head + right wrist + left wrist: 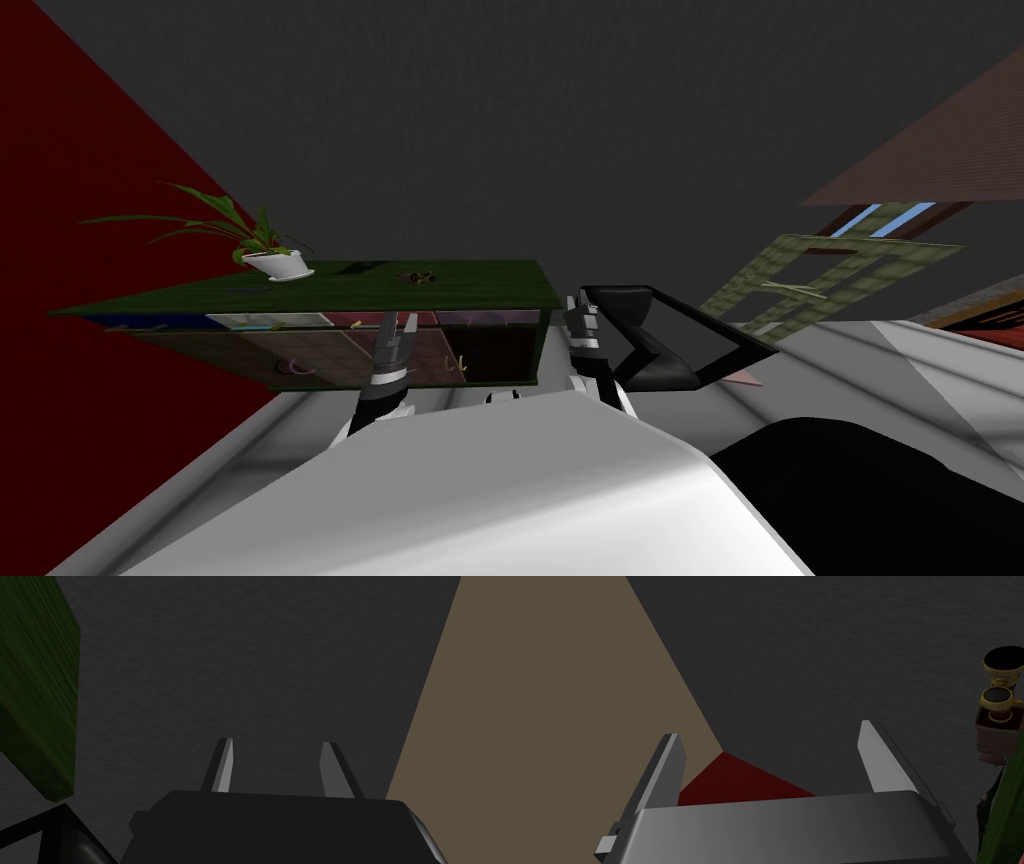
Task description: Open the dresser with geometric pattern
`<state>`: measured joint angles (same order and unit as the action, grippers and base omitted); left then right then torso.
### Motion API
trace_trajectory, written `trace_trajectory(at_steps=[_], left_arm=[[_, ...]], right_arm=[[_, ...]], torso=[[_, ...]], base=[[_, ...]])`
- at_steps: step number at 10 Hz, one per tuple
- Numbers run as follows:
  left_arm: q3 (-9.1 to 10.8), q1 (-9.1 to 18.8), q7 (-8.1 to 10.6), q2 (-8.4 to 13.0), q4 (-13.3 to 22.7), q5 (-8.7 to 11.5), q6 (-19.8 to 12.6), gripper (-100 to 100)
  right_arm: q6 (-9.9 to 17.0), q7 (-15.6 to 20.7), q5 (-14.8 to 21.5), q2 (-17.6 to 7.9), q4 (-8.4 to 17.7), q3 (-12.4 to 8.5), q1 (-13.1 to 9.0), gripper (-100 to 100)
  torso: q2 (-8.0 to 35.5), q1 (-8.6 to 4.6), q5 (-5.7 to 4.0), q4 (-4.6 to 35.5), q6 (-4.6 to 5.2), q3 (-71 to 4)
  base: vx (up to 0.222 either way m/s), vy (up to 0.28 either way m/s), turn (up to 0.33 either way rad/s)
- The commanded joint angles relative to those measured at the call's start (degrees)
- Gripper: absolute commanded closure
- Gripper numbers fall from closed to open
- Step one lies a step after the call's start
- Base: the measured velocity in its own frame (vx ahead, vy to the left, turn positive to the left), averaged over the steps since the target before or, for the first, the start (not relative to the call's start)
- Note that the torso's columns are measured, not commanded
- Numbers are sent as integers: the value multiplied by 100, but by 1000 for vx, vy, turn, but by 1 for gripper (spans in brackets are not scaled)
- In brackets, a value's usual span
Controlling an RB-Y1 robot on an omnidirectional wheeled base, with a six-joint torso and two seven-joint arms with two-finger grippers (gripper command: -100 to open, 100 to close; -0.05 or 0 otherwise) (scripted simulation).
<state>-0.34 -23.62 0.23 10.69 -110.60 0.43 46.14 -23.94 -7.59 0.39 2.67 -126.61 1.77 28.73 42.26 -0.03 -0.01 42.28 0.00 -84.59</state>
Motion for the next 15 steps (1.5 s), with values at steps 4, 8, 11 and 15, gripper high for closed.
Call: trace_trajectory(at_steps=[4,8,11,15], left_arm=[[-106,184,-137,24,869,-81,523,-100],[-182,325,-255,23,1565,-145,973,-100],[-227,414,-337,5,1984,-186,1262,-100],[-266,499,-419,-28,2538,-225,1532,-100]], right_arm=[[0,0,0,0,0,0,0,0],[0,0,0,0,0,0,0,0],[0,0,0,0,0,0,0,0],[0,0,0,0,0,0,0,0]], torso=[[3,4,1,1,0,2],[4,3,0,1,0,2],[3,3,1,1,1,2],[3,1,1,1,1,2]], base=[[21,-28,-24],[22,-32,-23],[20,-28,-21],[21,-32,-14]])
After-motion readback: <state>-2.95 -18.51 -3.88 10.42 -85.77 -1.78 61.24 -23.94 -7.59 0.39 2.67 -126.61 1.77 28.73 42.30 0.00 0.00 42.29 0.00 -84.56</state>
